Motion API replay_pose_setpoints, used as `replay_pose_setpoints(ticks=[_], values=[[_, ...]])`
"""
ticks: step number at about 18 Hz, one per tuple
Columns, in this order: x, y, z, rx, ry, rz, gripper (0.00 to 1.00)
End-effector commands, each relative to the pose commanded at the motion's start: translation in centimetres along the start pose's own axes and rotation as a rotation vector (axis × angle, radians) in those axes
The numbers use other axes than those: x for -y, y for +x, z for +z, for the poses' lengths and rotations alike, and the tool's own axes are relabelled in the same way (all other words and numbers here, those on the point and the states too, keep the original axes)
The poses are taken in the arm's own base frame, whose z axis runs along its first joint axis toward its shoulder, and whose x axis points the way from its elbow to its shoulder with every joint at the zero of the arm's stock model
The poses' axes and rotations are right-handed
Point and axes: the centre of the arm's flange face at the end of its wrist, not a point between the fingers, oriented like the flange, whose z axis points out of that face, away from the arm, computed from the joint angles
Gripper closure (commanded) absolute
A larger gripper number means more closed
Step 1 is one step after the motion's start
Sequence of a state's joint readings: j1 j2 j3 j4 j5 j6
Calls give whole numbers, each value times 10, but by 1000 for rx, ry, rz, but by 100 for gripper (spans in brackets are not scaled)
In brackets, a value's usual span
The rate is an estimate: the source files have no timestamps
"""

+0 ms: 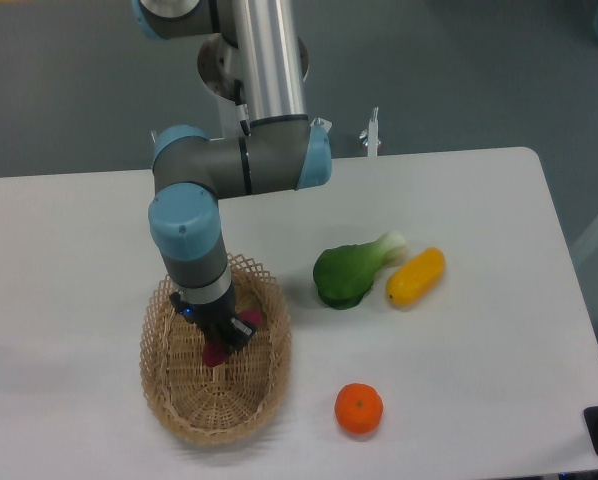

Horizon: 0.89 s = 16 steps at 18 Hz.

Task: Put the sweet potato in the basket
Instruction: 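Lower the sweet potato into the basket and open the gripper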

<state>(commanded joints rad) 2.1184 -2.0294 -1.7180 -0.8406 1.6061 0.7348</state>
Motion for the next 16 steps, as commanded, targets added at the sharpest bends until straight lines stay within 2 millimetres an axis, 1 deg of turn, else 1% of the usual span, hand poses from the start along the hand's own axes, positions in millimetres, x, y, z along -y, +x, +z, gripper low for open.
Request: replay_pose_setpoints(ticks=[1, 3, 4, 6, 7, 9, 12, 14, 16], values=[[0, 0, 2, -2, -2, 0, 53], [1, -2, 6, -3, -8, -1, 49], [1, -1, 6, -1, -8, 0, 43], [1, -3, 4, 4, -5, -1, 17], [2, -4, 1, 8, -1, -2, 9], [5, -9, -8, 30, 6, -3, 1], [16, -23, -31, 67, 38, -6, 0], [22, -43, -50, 99, 68, -24, 0], [13, -72, -66, 123, 83, -55, 0]])
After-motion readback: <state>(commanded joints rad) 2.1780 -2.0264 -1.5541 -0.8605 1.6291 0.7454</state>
